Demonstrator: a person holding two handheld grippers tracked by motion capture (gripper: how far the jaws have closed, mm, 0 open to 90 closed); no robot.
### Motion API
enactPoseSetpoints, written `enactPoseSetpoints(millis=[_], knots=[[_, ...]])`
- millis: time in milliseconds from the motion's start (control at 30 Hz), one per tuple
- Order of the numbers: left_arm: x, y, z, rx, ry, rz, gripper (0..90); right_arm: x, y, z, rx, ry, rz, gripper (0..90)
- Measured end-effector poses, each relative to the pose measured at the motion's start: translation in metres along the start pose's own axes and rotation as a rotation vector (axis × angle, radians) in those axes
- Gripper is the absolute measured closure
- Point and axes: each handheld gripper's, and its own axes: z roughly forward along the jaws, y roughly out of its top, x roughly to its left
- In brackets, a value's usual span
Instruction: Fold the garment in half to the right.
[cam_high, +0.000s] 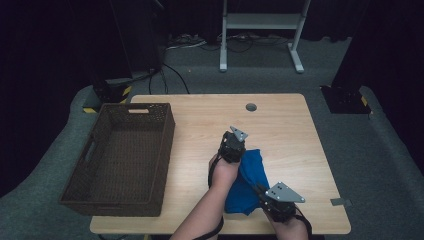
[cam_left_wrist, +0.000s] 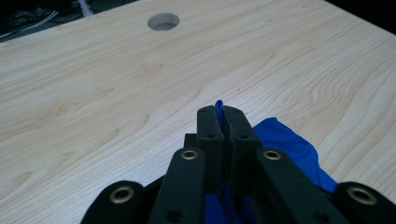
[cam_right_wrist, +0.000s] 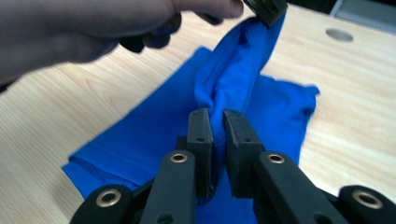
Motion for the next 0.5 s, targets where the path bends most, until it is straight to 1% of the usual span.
enactPoseSetpoints(millis=[200,300,433,467,500], knots=[[-0.007,-0.002,0.016,0.034,-0.003,0.016,84.8,-0.007,-0.012,0.003,0.030,-0.015,0.025,80.6],[-0.011,-0.005,0.022,0.044,-0.009,0.015,83.8,-0.010,-0.019,0.005,0.050,-0.021,0.040,78.7],[-0.016,-0.006,0.027,0.044,-0.014,0.019,82.1,-0.014,-0.029,0.006,0.071,-0.047,0.047,76.4],[-0.017,-0.006,0.027,0.044,-0.015,0.020,81.8,-0.015,-0.031,0.005,0.075,-0.059,0.042,75.0],[-0.018,-0.006,0.028,0.046,-0.015,0.026,81.0,-0.015,-0.032,0.005,0.077,-0.073,0.027,73.3]])
